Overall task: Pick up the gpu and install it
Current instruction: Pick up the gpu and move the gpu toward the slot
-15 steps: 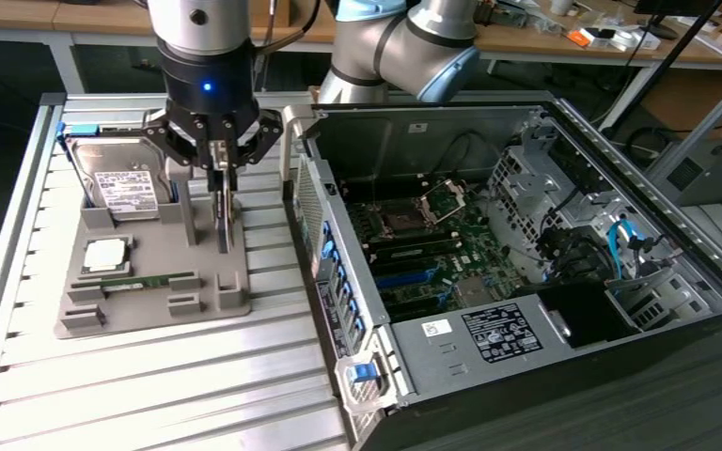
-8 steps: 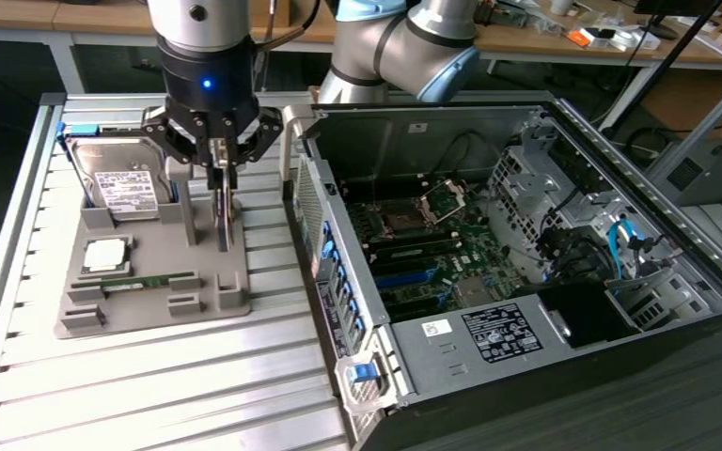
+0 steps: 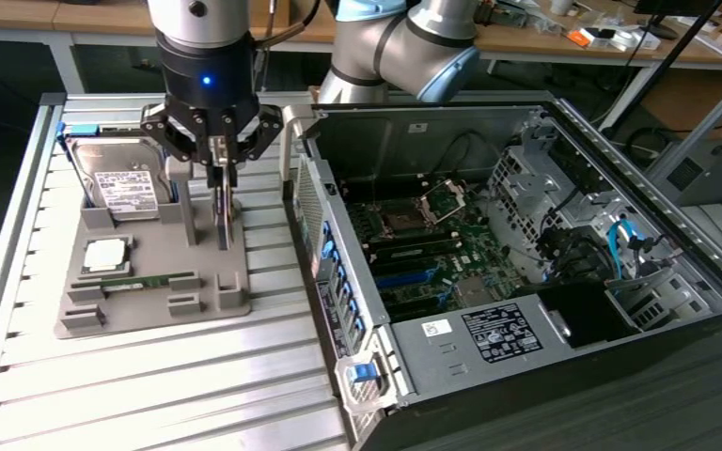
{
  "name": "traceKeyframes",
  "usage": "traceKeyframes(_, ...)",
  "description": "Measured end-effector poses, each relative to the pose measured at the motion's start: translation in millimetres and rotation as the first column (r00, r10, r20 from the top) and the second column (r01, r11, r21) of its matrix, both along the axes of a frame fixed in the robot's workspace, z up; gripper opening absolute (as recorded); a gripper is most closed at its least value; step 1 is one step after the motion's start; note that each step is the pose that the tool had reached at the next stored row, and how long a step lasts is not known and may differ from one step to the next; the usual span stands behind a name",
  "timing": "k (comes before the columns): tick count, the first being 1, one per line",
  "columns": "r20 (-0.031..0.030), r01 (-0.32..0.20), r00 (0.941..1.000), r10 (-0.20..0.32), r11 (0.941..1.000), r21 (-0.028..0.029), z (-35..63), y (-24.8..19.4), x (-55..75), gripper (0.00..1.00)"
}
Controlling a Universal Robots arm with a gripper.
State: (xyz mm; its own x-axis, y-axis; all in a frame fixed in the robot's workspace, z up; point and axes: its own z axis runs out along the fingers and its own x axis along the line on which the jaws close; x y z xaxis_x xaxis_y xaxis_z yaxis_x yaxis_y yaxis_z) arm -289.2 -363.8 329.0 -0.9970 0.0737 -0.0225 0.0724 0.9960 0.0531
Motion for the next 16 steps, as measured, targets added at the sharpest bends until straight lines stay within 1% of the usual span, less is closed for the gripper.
traceKeyframes(16,0.0,0.0,1.0,0.0,1.0,0.0022,4.2,0.0,0.0,0.27)
